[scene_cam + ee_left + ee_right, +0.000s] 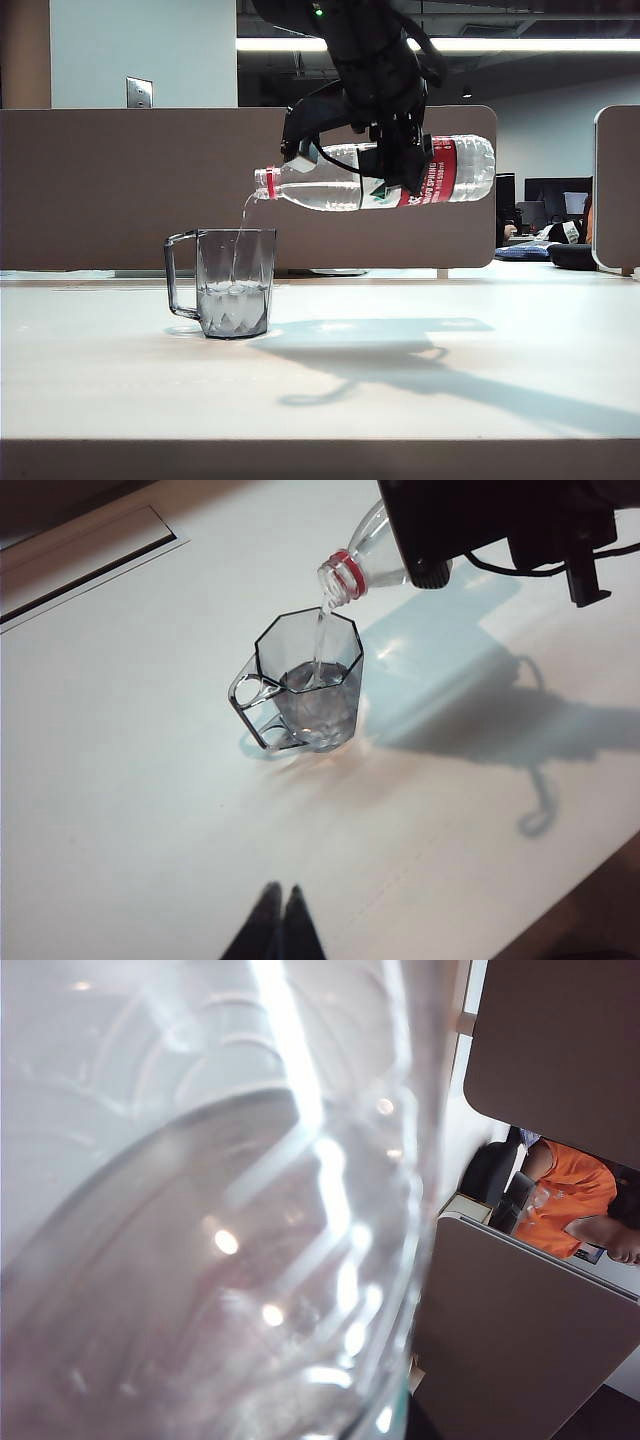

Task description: Pick up the mineral water bottle on the table and pour water into the mug until it's half full.

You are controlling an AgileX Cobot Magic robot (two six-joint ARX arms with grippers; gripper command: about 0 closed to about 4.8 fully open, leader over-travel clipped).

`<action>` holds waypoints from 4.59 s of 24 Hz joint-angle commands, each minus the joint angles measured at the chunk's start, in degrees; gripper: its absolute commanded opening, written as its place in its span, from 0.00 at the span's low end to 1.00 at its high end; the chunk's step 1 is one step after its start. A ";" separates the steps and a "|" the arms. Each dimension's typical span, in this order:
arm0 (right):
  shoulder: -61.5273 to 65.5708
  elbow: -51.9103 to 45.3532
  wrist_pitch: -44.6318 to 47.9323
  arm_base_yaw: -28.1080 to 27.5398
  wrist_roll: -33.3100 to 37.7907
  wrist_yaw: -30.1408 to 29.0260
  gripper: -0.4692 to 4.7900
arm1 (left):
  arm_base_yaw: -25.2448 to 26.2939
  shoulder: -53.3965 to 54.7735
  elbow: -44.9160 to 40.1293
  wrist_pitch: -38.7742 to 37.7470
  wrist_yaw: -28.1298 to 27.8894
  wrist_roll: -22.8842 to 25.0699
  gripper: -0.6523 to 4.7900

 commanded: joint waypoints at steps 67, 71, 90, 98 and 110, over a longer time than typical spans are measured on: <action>-12.57 -55.82 89.61 -15.76 52.92 -38.71 0.75 | 0.11 -0.02 0.24 -2.34 -4.68 1.64 0.11; -12.57 -55.82 89.59 -15.76 52.92 -38.71 0.81 | 0.11 -0.04 0.24 -2.84 -4.68 1.62 0.11; -22.01 -55.87 75.10 -15.39 52.92 -43.63 1.00 | 0.11 -0.04 0.24 -3.54 -4.63 1.60 0.11; -27.69 -55.87 61.18 -15.39 52.89 -43.41 1.00 | 0.11 -0.04 0.24 -5.44 -4.63 1.62 0.11; -47.89 -55.84 36.92 -15.37 52.92 -43.60 1.00 | 0.11 -0.04 0.24 -5.29 -3.02 1.36 0.11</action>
